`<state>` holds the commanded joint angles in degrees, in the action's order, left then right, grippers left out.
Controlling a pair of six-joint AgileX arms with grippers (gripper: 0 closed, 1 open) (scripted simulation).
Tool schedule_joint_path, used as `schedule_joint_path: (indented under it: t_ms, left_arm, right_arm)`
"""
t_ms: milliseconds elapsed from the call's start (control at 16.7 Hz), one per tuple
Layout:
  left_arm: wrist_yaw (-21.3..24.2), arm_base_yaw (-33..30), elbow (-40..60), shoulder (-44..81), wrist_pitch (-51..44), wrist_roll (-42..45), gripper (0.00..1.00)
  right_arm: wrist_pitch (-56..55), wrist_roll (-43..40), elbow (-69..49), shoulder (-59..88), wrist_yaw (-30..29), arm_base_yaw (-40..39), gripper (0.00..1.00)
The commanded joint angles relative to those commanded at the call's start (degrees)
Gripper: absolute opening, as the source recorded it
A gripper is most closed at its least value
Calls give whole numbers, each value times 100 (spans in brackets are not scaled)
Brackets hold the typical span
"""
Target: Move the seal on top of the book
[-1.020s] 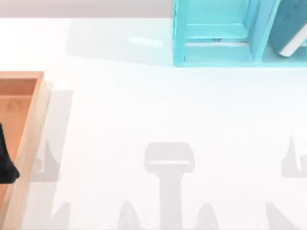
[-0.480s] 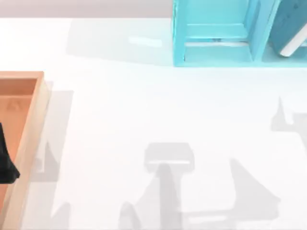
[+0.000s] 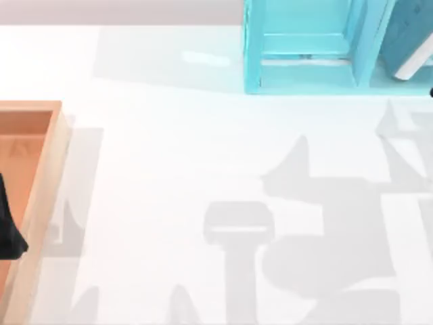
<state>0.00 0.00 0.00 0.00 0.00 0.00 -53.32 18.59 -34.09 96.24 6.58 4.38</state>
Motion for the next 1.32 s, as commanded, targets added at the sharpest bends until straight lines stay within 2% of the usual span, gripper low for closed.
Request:
schedule_joint_path:
  t_ms: [240,480,900,1320]
  left_arm:
    - [0,0,0,0,0,0,100]
    - [0,0,0,0,0,0,100]
    - [0,0,0,0,0,0,100]
    - [0,0,0,0,0,0,100]
  right_arm:
    - [-1012,273,-681,1690,96,90,100]
    - [-1570,385,-1080,2433,133,140,100]
    - [-1555,386,-1166,2507,119,111,100]
    - [-812,398,-2891,3464,3,23,100]
